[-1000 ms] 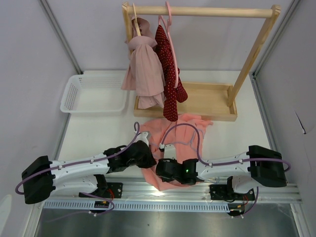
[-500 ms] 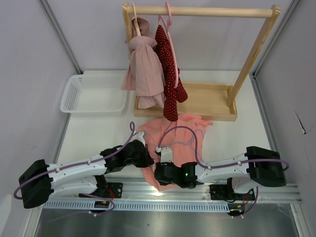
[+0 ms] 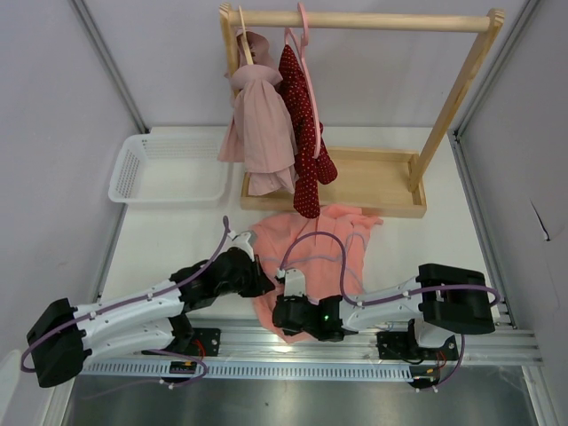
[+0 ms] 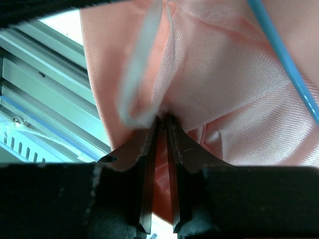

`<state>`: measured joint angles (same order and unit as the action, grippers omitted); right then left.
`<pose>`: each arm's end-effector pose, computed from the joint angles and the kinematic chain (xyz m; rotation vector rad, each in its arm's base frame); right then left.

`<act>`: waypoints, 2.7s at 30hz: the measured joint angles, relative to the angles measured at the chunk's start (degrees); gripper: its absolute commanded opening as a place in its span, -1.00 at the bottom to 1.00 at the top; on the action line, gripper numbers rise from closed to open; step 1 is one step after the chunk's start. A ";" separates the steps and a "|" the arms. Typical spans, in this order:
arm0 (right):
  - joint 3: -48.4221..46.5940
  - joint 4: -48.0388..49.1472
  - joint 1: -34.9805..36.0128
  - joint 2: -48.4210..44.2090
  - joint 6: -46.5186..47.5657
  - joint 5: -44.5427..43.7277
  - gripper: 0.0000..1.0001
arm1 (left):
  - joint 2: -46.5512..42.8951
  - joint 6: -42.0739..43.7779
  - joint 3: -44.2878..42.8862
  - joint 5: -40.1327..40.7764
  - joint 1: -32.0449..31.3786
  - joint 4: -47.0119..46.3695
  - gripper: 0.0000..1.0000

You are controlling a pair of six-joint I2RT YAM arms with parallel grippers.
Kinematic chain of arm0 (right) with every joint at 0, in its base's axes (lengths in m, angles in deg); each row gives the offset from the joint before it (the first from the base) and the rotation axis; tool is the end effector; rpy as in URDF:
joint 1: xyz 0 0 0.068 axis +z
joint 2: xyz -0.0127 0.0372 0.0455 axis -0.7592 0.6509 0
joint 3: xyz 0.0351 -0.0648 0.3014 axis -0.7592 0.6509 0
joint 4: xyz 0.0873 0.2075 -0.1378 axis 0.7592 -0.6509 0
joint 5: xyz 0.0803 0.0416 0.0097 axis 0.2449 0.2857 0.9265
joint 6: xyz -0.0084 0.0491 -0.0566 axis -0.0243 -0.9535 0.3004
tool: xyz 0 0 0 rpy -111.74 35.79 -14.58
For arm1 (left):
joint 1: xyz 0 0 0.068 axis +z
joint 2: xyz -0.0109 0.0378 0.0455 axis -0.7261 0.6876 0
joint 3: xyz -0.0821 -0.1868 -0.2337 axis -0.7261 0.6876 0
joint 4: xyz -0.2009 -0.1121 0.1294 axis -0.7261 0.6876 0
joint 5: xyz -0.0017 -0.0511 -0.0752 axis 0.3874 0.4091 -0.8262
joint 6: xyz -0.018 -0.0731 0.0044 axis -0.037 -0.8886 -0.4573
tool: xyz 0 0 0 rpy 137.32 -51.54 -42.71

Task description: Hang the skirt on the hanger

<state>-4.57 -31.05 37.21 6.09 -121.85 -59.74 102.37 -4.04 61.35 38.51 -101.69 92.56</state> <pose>0.0431 0.3112 0.1643 -0.5099 2.4663 0.5959 0.1066 -0.1477 0.1966 -0.0035 2.4820 -0.8663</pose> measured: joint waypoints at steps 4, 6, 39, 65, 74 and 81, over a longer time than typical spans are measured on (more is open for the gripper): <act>1.55 2.01 -0.26 -0.13 -1.05 -0.42 -0.64 | -1.14 -0.04 1.11 -0.35 1.25 0.09 -1.00; 2.34 2.95 -0.55 -0.48 -1.40 -0.39 -0.63 | -1.75 -0.04 1.57 -0.44 1.79 0.11 -1.00; 3.56 5.68 -1.42 -0.50 -0.83 0.76 -0.63 | -2.05 -4.20 4.11 -0.26 -5.33 3.91 -0.26; 3.89 6.43 -2.01 -0.48 -0.81 1.79 -0.67 | 6.86 -5.86 1.29 2.14 -7.69 0.81 -0.46; 4.04 6.54 -2.21 -0.61 -0.83 1.99 -0.68 | 10.67 -3.89 0.35 -0.42 -5.62 -0.74 -0.88; 4.39 6.78 -2.47 -0.94 -0.57 2.25 -0.68 | 10.47 -0.83 -0.94 -1.60 -1.11 -0.70 -1.00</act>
<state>-0.18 -24.28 34.74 5.15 -122.42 -57.49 112.84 -4.87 60.41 36.91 -102.81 91.86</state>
